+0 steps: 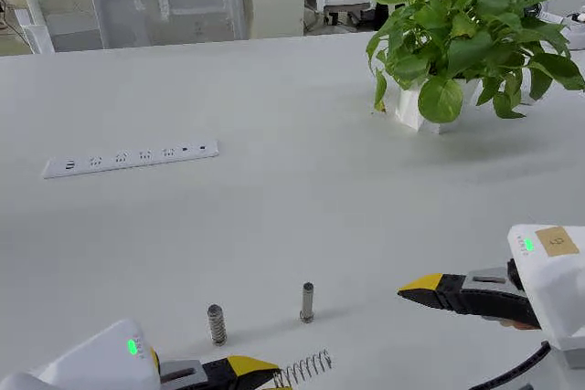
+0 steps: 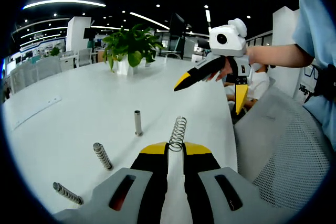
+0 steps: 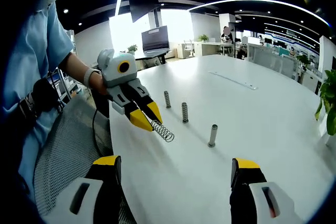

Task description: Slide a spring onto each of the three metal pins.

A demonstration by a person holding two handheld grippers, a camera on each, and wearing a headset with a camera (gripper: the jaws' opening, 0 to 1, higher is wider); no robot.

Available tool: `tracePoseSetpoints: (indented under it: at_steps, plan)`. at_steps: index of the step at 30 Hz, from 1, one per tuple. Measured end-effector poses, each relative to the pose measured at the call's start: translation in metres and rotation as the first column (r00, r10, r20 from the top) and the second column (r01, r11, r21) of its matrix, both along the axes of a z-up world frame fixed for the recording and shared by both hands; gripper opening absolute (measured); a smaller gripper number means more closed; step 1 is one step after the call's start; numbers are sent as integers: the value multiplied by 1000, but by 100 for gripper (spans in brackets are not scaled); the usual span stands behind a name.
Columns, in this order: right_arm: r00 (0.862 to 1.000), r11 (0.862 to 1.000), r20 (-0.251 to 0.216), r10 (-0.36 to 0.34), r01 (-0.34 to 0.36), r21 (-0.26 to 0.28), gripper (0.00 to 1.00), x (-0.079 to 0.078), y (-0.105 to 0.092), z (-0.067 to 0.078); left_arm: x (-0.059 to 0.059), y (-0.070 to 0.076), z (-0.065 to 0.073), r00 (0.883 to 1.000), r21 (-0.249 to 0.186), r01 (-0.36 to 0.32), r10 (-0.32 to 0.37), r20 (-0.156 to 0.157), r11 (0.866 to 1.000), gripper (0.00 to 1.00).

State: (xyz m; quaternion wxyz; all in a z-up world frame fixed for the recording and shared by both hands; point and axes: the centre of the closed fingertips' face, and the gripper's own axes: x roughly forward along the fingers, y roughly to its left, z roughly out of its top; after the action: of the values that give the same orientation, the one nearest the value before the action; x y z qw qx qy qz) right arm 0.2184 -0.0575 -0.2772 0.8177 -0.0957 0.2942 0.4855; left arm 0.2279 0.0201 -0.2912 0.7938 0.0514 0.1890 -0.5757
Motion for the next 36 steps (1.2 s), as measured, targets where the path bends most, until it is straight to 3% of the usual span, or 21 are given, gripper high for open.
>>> tracePoseSetpoints:
  at_steps: [7,24,36]
  plan:
    - [997,995,-9,74,-73,75,71,1,26,15,-3,8,7,999,-37,-40,40,-7,999,7]
    - [966,966,-71,247,-240,91,35,-3,54,15,-10,15,21,1000,-79,-31,31,2,996,7]
    - [952,952,-99,291,-278,126,15,-6,65,20,-13,15,30,1000,-91,12,-11,16,996,7]
